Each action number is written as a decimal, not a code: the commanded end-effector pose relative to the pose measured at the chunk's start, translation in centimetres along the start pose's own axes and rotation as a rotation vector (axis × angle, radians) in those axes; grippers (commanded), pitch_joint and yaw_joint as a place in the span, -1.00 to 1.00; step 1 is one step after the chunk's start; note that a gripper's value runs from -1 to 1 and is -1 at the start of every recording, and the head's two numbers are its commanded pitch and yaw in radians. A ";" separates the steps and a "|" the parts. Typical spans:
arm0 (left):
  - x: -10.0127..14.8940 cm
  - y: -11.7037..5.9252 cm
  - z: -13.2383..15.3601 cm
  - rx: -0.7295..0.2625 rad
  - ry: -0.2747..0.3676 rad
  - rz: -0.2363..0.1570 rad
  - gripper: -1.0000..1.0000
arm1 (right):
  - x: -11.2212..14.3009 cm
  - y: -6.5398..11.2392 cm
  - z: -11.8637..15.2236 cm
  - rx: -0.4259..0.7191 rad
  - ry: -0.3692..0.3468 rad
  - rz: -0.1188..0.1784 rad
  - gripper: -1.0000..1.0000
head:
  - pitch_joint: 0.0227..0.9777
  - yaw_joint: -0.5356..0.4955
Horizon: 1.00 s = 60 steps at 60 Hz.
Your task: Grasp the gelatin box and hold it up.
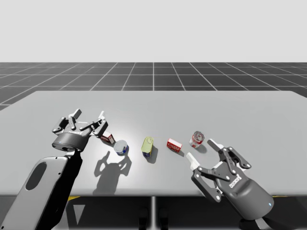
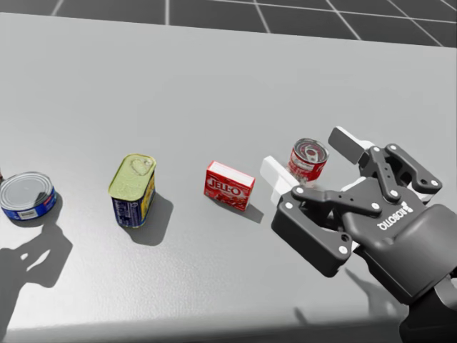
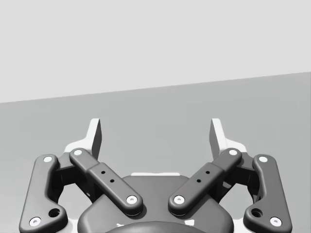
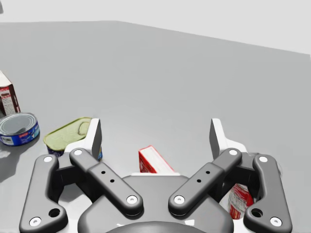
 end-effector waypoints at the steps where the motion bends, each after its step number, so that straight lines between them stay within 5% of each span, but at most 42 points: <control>1: 0.0 -0.1 0.0 -0.004 -0.002 -0.003 -1.00 | -3.6 1.4 0.2 0.058 0.075 0.003 -1.00 | 0.68 -0.31; 13: 0.0 -0.1 0.0 -0.012 -0.008 -0.008 -1.00 | -6.4 1.5 -1.2 0.061 0.130 -0.006 -1.00 | 0.68 -0.31; 23: 0.0 -0.1 0.1 -0.015 -0.011 -0.012 -1.00 | -8.7 1.1 -2.8 0.018 0.156 0.038 -1.00 | 0.68 -0.31; 31: 0.0 -0.1 0.1 -0.019 -0.016 -0.015 -1.00 | -9.8 0.6 -4.0 -0.007 0.173 0.033 -1.00 | 0.68 -0.31; 60: 0.1 -0.1 0.1 -0.015 -0.017 -0.012 -1.00 | -10.7 0.0 -8.9 -0.048 0.254 0.043 -1.00 | 0.67 -0.31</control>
